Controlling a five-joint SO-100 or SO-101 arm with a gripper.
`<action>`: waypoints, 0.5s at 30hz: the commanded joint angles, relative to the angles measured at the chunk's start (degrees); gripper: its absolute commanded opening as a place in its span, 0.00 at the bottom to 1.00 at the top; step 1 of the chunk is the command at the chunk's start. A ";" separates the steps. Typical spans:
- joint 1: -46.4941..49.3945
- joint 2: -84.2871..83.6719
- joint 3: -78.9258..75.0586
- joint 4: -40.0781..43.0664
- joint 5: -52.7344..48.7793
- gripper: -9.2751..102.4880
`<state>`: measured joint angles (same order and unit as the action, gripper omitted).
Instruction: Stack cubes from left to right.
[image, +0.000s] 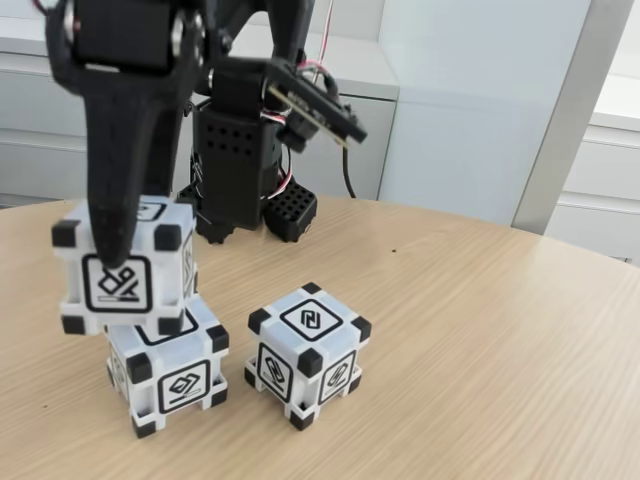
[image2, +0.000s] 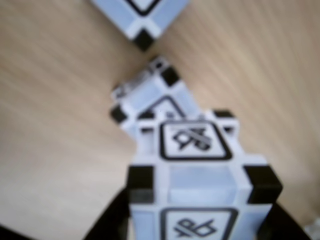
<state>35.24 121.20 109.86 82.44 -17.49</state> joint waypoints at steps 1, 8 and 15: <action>-0.26 -0.62 -3.16 -0.62 0.18 0.08; -0.26 -2.46 -2.90 -0.62 -1.41 0.08; -0.44 -1.85 -2.46 -0.53 -4.31 0.08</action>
<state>35.24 118.74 109.78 82.44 -21.01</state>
